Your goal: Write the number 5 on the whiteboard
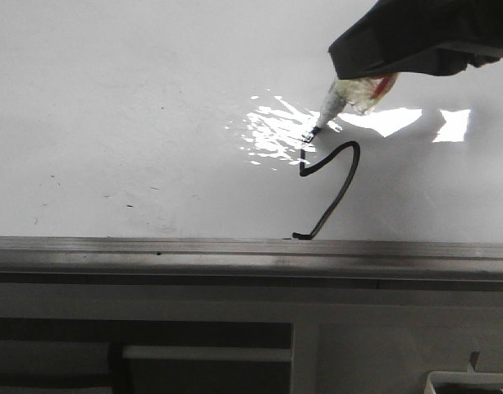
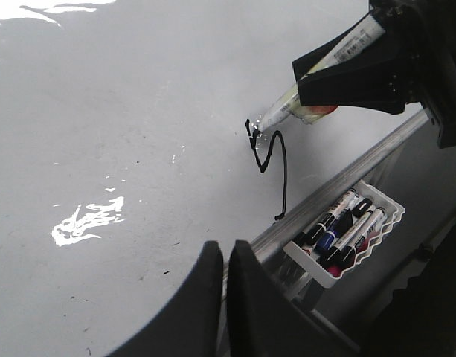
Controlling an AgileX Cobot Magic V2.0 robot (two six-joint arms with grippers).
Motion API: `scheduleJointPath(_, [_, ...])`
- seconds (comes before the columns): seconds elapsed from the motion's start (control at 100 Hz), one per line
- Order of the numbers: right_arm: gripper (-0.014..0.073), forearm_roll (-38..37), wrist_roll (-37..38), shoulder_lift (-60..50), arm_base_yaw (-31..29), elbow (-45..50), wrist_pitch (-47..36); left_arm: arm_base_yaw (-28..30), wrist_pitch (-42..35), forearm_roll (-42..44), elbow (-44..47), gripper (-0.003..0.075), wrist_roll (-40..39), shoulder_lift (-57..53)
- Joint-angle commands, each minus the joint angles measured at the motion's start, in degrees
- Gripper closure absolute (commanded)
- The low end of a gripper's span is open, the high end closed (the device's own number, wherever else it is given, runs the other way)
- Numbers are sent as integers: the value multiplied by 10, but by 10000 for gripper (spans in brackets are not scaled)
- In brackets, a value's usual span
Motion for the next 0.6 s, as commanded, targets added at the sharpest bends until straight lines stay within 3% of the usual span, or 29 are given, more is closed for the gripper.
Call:
scheduleJointPath(0.0, [650,69,-74,-3,-7,-15,-101,1,-3,-27,-16,741,-4,-1])
scheduleJointPath(0.09, [652,110,-132,-3,-7,-13,-142,1,-3,-27,-16,741,-4,-1])
scheduleJointPath(0.42, [664,110,-133,-16,-7,-9,-187,1,-4,-27,-16,741,-4,-1])
scheduleJointPath(0.59, [664,110,-133,-16,-7,-9,-150,1,-4,-27,-16,741,-4,-1])
